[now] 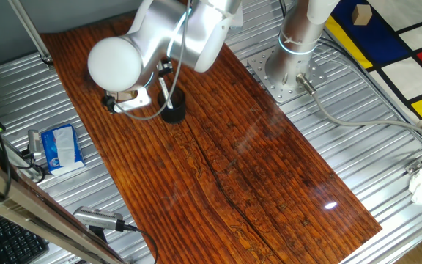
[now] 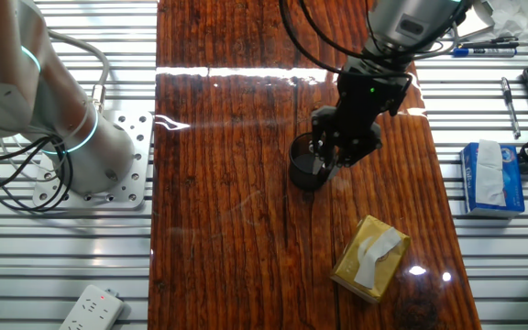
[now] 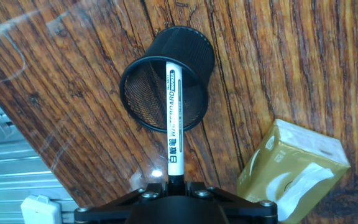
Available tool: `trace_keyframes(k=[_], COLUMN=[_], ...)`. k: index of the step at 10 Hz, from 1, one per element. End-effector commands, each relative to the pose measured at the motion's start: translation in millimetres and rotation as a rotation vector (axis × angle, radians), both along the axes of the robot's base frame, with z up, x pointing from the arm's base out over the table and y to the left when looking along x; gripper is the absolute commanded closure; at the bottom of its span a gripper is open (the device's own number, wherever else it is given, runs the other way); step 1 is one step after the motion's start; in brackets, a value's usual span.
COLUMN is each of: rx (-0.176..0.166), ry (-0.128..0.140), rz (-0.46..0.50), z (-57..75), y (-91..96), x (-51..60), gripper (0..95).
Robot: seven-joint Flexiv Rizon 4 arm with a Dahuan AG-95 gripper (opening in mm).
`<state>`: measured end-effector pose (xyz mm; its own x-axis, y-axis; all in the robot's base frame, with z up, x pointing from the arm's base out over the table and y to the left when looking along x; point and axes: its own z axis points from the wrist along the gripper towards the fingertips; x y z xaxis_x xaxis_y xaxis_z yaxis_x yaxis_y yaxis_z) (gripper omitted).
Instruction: Put the pen into the pen holder
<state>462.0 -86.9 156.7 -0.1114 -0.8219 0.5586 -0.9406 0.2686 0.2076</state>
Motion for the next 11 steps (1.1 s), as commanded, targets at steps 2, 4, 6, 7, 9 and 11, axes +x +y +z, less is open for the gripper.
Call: trace_keyframes(k=[2,4,6,7,9,11], rx=[-0.001,-0.011,-0.018,-0.022,-0.029,-0.036], ry=[0.013,0.021,0.023,0.024,0.015,0.004], rz=[0.010,0.020,0.022,0.017,0.002,-0.014], z=[-0.6,-0.6,-0.5,0.6,2.2,3.5], y=[-0.2,-0.2,-0.3,-0.3,0.4,1.0], x=[0.9,0.8,0.6,-0.2,-0.9,-1.5], gripper=[76.0,57.0,57.0,57.0,57.0,76.0])
